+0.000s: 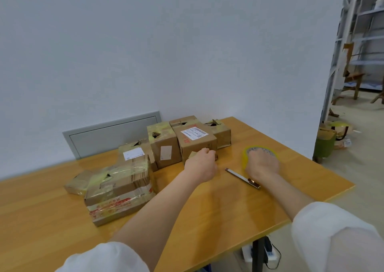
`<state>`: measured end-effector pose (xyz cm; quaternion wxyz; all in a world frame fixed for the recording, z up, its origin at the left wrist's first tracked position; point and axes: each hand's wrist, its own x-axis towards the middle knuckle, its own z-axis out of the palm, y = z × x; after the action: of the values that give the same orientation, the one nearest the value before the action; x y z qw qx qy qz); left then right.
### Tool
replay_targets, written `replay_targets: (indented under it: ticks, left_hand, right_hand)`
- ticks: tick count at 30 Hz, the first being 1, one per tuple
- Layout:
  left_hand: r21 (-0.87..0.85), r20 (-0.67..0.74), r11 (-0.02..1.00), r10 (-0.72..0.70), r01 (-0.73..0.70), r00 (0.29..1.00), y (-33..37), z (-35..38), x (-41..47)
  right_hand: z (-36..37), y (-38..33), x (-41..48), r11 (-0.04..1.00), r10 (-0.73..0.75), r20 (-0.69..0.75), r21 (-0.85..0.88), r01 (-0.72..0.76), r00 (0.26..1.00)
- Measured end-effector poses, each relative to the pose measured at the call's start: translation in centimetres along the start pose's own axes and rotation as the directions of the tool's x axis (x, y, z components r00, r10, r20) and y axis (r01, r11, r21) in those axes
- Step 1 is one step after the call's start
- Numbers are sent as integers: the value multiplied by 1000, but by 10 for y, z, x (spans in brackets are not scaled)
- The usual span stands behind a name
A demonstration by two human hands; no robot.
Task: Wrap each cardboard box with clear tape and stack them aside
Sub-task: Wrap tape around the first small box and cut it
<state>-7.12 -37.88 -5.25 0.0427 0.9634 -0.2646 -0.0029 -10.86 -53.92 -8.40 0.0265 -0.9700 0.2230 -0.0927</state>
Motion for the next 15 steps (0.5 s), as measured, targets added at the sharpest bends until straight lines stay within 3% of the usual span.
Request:
replay_targets:
  ticks: [4,9,13,15]
  left_hand:
    - [-102,-164,994,-52,36,985,-18,-20,-7]
    - [-391,-456,920,-228,36,860,-62,-48,-33]
    - [-653,-379,756,-377,44,845,-106,-58,-56]
    - [-743,-294,664,-436,83,851,-124,-62,-67]
  right_hand:
    - [-26,-33,-1,944,-183,-172,244,222,968]
    - [-50,-96,-14,682,-310,-196,636,361,930]
    - [-58,-136,-24,442,-356,-171,836,326,919]
    - [-62,-152,-24,390,-407,-143,866,313,902]
